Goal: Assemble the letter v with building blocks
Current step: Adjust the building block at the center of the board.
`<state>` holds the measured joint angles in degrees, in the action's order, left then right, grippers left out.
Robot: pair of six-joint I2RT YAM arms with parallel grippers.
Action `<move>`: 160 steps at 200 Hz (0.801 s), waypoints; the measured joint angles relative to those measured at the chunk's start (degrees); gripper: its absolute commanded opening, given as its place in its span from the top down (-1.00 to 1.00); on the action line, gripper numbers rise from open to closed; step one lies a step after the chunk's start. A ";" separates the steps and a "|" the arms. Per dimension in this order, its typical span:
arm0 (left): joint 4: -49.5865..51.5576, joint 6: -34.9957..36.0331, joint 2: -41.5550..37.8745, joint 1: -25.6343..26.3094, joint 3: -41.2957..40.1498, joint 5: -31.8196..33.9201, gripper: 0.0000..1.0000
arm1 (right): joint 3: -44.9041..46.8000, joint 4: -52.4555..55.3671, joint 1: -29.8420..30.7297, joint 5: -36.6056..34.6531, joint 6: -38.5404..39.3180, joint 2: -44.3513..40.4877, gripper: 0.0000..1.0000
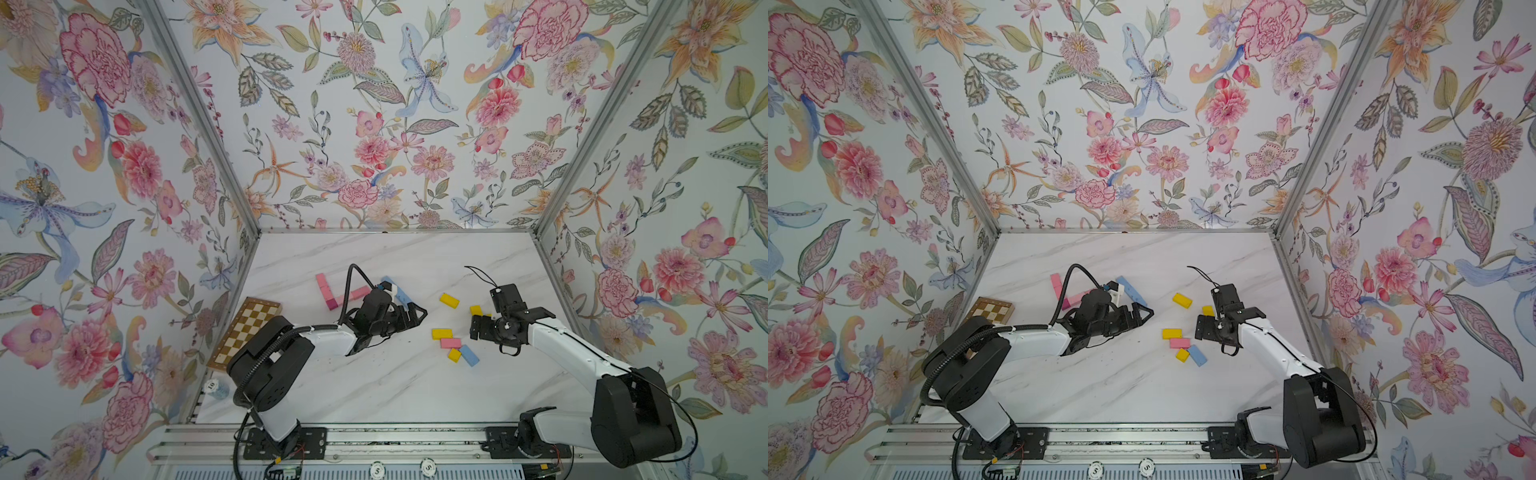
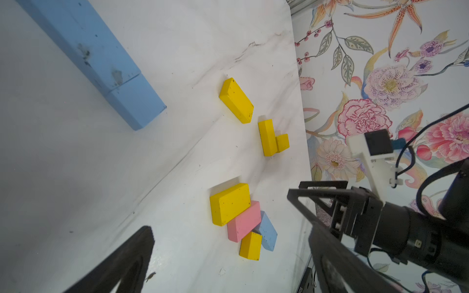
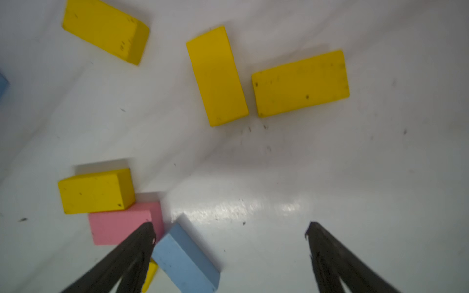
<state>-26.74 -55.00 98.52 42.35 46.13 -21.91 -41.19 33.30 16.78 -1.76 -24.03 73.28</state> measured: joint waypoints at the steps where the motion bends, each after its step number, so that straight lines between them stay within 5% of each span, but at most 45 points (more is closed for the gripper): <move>1: -0.04 -0.02 0.04 0.02 0.04 0.00 -0.98 | 0.20 0.26 0.35 -0.13 -0.33 -0.24 -0.80; 23: -1.25 -0.31 0.48 0.48 1.68 -0.22 -0.98 | 0.42 1.38 3.45 0.70 -3.74 -1.70 -0.61; 160: -1.86 -0.28 -1.46 0.48 1.03 -0.15 -0.98 | 1.81 -1.01 11.21 -0.72 -12.22 7.10 -0.13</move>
<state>-28.60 -55.29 97.06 42.83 47.16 -22.06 -39.38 32.29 27.99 -2.48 -36.25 80.38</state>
